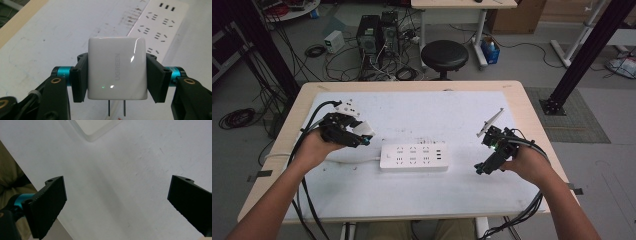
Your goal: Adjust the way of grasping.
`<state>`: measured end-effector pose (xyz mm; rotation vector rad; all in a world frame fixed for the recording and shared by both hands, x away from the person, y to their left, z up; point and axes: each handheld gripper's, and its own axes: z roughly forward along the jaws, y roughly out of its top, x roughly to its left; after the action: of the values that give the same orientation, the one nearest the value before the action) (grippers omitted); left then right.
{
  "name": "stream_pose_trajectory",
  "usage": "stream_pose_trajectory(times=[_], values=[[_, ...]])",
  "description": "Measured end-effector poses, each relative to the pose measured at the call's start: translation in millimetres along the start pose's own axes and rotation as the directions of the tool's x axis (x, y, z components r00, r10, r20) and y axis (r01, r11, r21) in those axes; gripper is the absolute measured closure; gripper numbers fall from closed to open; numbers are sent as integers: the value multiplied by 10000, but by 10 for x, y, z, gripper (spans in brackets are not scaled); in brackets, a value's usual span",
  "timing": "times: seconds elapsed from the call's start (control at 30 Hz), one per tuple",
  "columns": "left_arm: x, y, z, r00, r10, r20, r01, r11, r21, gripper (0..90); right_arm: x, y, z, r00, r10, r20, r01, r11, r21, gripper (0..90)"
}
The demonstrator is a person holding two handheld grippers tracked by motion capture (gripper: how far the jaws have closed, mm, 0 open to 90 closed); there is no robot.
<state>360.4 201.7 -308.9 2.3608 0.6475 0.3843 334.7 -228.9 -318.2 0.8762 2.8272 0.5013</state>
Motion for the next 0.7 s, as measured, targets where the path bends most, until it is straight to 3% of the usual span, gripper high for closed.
stream_pose_trajectory(times=[0.17,0.37,0.47,0.7], values=[[-89,37,-13,9979,530,377,-527,9986,-95,425,26,55,-21,9974,613,-382,-639,9953,-727,15],[-207,74,-21,9919,1044,723,-1022,9942,-332,425,80,163,-53,9847,1330,-1126,-1488,9780,-1461,15],[-268,108,-3,9889,1202,871,-1170,9923,-410,424,122,248,-97,9804,1359,-1423,-1603,9710,-1774,15],[-405,212,94,9793,1619,1214,-1565,9863,-525,424,240,384,-145,9786,1289,-1606,-1614,9644,-2093,15]])
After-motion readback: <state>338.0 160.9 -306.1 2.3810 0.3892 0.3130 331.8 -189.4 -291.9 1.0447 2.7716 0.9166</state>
